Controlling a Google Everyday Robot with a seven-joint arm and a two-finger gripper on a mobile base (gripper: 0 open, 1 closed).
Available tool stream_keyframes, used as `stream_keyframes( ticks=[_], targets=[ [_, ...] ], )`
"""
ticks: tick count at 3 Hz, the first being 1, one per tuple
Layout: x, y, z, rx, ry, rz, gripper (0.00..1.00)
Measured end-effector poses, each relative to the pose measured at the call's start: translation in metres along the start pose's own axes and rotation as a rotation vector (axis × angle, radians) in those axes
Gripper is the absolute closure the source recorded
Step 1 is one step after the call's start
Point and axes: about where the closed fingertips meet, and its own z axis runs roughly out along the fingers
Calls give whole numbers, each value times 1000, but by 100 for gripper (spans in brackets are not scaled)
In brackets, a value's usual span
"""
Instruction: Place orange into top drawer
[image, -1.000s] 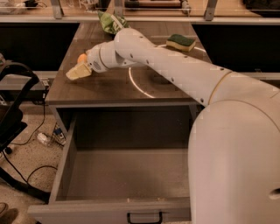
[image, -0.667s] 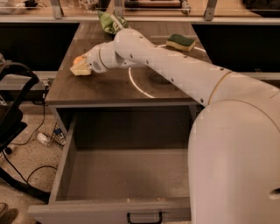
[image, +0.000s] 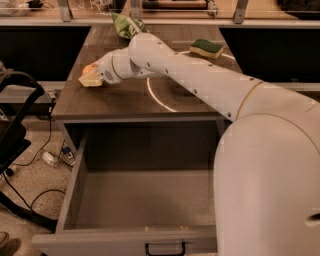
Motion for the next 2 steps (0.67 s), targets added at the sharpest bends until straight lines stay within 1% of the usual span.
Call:
stream_keyframes(
  ticks=[1, 2],
  targets=[
    [-7, 1, -12, 7, 13, -12, 100],
    [-17, 7, -72, 52, 110, -27, 100]
  ],
)
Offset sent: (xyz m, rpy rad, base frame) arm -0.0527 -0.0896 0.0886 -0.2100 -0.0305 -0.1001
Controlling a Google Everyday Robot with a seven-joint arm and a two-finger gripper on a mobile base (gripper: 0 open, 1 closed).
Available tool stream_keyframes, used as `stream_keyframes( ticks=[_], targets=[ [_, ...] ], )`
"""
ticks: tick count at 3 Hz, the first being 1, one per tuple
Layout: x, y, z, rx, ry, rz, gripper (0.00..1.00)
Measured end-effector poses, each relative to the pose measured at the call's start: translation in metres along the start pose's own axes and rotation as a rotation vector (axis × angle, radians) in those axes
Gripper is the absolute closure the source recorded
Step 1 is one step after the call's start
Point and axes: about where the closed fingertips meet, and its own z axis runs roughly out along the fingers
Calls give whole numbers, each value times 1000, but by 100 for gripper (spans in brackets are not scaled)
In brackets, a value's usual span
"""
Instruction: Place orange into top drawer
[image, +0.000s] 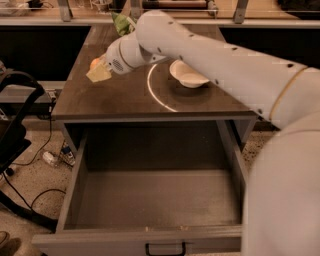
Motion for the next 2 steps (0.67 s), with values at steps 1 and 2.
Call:
stream_keyframes(
  ticks=[1, 2],
  targets=[
    [35, 7, -68, 39, 93, 45, 100],
    [86, 43, -97, 15, 101, 110, 100]
  ],
)
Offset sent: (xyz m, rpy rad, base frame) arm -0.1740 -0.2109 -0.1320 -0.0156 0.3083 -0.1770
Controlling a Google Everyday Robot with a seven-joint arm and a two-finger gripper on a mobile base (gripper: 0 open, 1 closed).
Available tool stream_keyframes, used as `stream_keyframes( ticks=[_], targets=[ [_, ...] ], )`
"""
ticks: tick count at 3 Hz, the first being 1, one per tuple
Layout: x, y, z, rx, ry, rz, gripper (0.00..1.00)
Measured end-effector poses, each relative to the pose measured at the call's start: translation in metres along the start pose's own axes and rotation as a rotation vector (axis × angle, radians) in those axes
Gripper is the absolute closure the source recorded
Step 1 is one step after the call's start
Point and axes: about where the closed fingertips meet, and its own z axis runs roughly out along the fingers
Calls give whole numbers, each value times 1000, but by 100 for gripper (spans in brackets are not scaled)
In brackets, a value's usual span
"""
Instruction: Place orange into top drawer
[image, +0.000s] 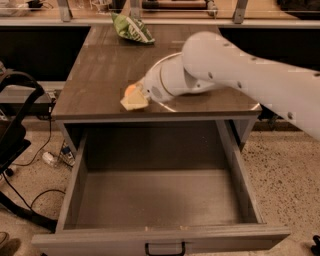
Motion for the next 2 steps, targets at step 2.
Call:
stream_keyframes(
  ticks=[2],
  targets=[
    [62, 51, -24, -73, 8, 112, 100]
  ],
)
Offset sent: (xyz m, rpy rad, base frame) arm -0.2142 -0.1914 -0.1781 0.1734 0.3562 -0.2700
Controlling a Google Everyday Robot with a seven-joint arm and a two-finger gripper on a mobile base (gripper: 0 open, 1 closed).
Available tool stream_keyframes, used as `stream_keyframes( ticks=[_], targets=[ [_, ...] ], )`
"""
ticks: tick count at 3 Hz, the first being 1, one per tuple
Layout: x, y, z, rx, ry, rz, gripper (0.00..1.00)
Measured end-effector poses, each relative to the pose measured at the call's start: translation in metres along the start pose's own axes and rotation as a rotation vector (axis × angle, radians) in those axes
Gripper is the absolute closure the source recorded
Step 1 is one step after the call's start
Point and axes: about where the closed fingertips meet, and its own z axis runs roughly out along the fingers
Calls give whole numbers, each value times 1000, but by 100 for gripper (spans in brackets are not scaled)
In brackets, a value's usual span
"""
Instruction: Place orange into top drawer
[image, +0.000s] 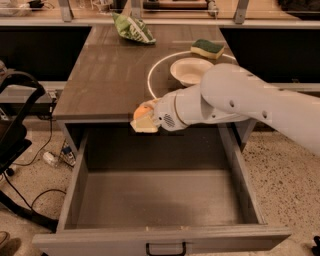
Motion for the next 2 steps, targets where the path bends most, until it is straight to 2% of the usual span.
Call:
stream_keyframes(
  ticks=[2],
  targets=[
    [-2, -1, 0, 0, 0, 0, 100]
  ],
)
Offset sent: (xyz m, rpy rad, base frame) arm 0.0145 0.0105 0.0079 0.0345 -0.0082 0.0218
